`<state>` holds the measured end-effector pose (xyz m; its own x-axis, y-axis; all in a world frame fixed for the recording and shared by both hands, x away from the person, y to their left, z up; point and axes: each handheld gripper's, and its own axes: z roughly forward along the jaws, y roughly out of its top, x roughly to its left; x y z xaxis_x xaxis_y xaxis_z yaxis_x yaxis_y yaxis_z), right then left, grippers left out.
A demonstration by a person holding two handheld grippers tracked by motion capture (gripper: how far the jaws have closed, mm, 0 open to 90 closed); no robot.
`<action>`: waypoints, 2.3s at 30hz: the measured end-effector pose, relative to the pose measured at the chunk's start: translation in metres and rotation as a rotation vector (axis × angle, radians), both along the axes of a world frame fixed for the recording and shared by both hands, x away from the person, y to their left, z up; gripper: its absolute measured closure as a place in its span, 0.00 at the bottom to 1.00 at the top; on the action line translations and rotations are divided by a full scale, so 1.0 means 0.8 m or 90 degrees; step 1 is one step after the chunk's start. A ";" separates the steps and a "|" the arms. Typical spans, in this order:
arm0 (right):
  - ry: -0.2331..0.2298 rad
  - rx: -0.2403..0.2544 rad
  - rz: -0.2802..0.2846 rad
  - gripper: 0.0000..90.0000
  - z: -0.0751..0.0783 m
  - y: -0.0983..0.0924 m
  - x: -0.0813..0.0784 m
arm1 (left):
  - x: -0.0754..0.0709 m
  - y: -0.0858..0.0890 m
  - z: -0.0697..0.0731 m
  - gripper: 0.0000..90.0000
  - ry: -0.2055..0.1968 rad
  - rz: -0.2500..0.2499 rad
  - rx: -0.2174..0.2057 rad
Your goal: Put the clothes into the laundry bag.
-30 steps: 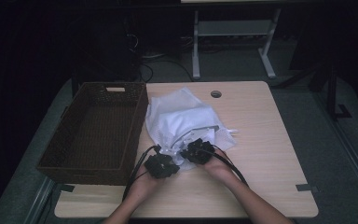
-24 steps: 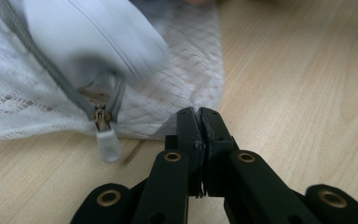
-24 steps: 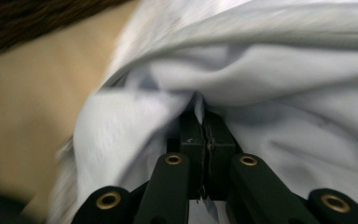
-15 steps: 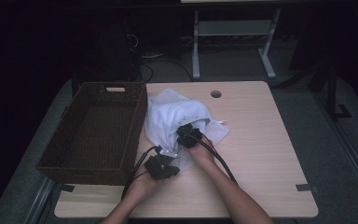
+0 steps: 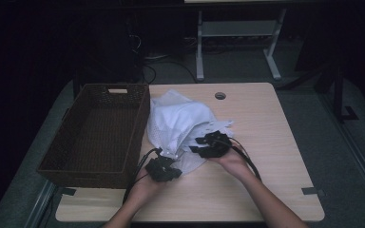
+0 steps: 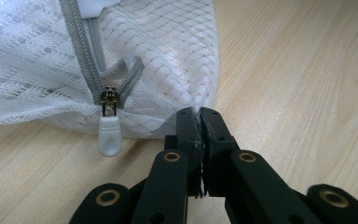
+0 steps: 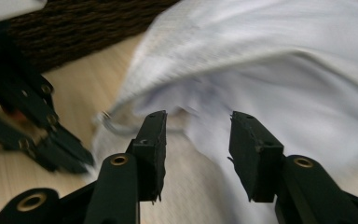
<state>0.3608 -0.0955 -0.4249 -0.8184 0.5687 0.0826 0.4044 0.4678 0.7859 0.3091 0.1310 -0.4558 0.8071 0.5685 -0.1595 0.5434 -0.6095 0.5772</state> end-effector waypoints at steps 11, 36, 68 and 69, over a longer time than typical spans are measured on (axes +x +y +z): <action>0.024 -0.045 -0.180 0.61 -0.035 -0.110 0.063 | 0.001 0.002 0.001 0.97 0.005 0.003 0.003; 0.047 -0.114 -0.061 1.00 -0.022 -0.143 -0.066 | -0.015 0.009 0.040 0.66 -0.017 0.006 -0.033; 0.033 -0.117 0.076 1.00 -0.039 -0.057 -0.109 | 0.010 -0.092 0.017 0.96 -0.019 -0.104 -0.009; 0.032 -0.120 0.077 1.00 -0.041 -0.050 -0.107 | 0.011 -0.090 0.019 0.96 -0.019 -0.102 -0.012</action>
